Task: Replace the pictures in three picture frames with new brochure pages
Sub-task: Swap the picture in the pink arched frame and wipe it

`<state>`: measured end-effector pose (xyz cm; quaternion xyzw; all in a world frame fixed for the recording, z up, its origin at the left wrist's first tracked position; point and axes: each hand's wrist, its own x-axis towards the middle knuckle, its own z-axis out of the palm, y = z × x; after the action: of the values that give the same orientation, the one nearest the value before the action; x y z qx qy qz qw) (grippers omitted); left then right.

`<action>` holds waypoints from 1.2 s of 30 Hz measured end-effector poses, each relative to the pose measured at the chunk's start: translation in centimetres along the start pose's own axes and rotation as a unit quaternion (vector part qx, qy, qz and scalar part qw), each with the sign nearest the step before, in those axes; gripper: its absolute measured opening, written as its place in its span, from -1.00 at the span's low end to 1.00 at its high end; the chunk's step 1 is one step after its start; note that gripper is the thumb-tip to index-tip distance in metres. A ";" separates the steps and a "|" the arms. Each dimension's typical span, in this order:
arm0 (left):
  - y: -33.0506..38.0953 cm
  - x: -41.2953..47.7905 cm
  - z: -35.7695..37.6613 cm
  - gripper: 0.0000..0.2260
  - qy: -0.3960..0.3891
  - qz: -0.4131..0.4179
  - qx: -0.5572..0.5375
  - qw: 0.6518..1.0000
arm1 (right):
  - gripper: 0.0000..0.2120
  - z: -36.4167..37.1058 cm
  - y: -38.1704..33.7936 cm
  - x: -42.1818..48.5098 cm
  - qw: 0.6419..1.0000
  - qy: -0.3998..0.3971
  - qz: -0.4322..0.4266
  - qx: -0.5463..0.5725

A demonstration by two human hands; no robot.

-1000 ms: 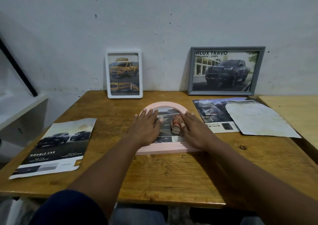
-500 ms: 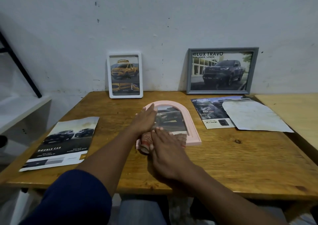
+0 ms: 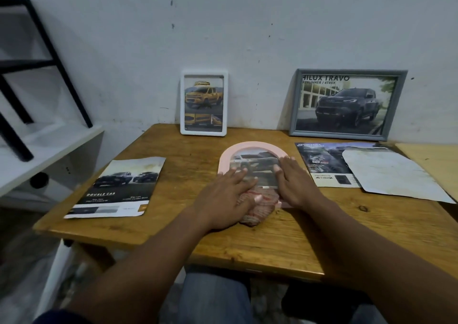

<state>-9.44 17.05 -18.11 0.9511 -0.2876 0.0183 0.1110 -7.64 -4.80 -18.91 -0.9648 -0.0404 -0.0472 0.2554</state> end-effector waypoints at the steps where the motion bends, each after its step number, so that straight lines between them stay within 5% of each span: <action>1: -0.5 -0.1 0.1 -0.47 0.008 -0.009 0.006 1.000 | -0.45 0.0 0.1 0.0 1.000 -0.005 0.004 -0.007; 6: -3.0 -1.1 -0.1 -0.55 0.030 -0.083 0.002 0.996 | -0.40 0.0 0.1 0.3 0.999 -0.022 0.008 -0.038; 17: -5.7 9.5 -0.6 -0.45 -0.054 -0.233 -0.040 0.970 | -0.40 0.1 0.1 0.4 0.999 -0.008 -0.004 -0.052; 30: -2.3 21.9 1.4 -0.42 -0.064 -0.161 0.029 0.984 | -0.41 0.5 0.2 0.2 0.998 0.021 -0.016 -0.060; 36: -1.6 21.3 0.3 -0.43 -0.058 -0.116 -0.061 0.990 | -0.60 0.0 0.8 0.9 0.985 0.121 -0.009 0.124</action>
<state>9.17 6.69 -16.61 0.9689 -0.1822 -0.0677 0.1529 -6.66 -5.50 -19.20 -0.9125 -0.0236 -0.1607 0.3756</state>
